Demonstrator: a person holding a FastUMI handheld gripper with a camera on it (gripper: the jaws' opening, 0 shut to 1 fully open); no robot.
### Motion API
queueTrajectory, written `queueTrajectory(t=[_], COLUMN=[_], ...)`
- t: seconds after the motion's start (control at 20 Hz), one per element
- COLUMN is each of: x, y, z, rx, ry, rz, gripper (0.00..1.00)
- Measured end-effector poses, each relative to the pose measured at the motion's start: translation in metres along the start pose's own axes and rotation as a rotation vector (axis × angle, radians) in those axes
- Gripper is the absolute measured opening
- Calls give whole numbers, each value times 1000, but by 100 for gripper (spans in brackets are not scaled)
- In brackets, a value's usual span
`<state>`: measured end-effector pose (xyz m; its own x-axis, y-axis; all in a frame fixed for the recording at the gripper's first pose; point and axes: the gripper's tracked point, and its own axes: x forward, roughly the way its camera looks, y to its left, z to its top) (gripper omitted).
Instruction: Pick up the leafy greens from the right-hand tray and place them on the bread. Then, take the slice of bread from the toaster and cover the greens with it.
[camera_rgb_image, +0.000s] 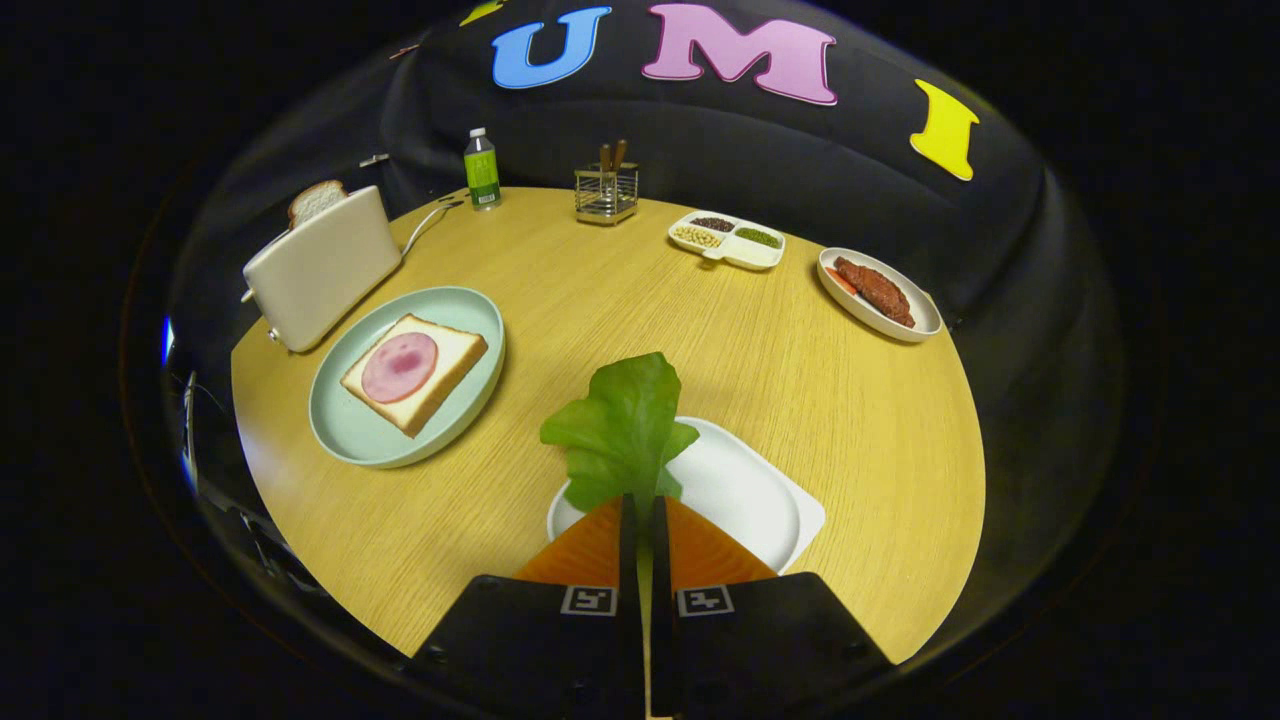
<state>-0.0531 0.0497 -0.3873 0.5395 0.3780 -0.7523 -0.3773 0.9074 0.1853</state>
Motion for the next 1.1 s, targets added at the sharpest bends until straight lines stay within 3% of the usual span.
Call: queueTrajectory(t=[0.2,0.55,0.85,1.1], x=[-25,-66,-56,-24], y=[13,83,145,177], z=[38,121,135,116], rx=[1,-7,-19,-31], ry=[-104,-288,-260,-168], rz=[12,110,200,204], gripper=[7,7,7,7])
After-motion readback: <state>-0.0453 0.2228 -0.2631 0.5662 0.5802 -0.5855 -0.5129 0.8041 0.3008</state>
